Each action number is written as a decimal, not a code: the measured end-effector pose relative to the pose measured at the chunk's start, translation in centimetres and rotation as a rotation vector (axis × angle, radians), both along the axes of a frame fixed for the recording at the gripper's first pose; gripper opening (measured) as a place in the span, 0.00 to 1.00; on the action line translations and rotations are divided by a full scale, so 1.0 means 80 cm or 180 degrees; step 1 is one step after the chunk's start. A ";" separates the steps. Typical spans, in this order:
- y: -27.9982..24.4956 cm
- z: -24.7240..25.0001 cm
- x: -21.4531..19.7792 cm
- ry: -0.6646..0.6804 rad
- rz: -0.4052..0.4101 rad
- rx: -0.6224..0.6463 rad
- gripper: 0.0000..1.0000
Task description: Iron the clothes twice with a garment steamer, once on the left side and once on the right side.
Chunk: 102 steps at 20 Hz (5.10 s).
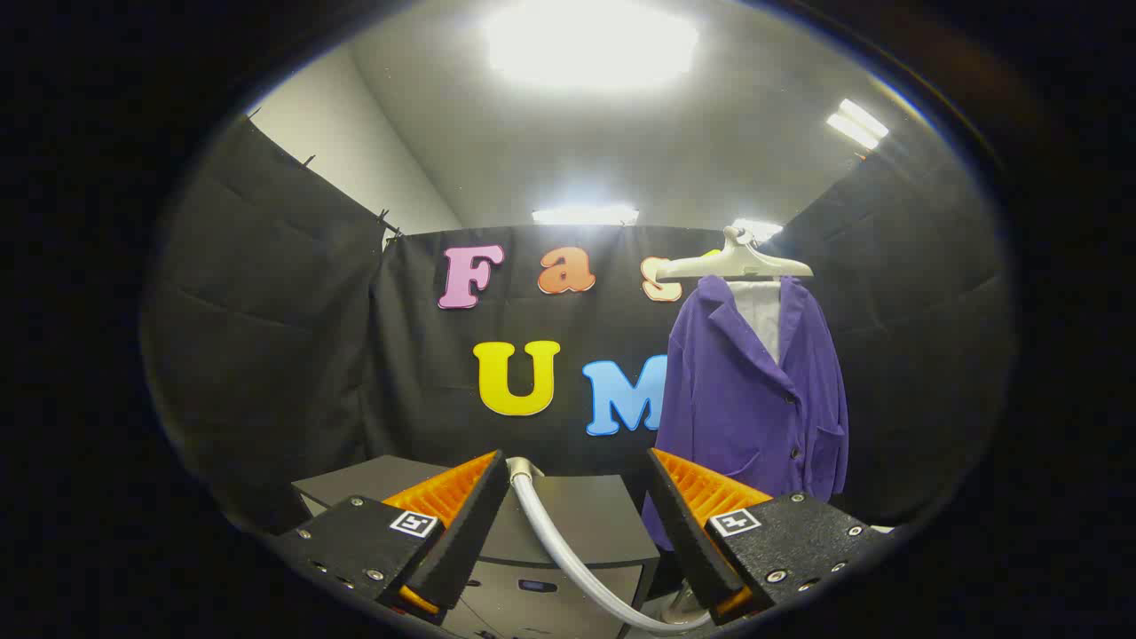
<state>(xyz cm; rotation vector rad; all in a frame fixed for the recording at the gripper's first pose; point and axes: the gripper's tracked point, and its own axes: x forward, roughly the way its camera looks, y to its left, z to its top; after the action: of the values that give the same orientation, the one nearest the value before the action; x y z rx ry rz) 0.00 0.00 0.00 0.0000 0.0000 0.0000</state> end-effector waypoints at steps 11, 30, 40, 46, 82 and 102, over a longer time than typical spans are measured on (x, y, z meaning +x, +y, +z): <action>-0.063 -0.034 -0.010 0.0212 -0.0191 -0.0150 0.94; -0.101 0.002 -0.079 0.0316 0.0779 -0.0216 0.95; -0.127 0.011 0.000 0.0377 0.0537 -0.0107 0.95; -0.120 0.028 0.077 0.0382 0.0340 -0.0263 0.95; 0.104 -0.250 0.390 0.3201 -0.0209 0.0776 0.79; 0.078 -0.156 0.311 0.2214 0.0283 0.0568 0.35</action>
<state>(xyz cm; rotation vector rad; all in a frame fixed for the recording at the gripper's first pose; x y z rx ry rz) 24.85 6.21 -12.51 0.1784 0.6955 0.0888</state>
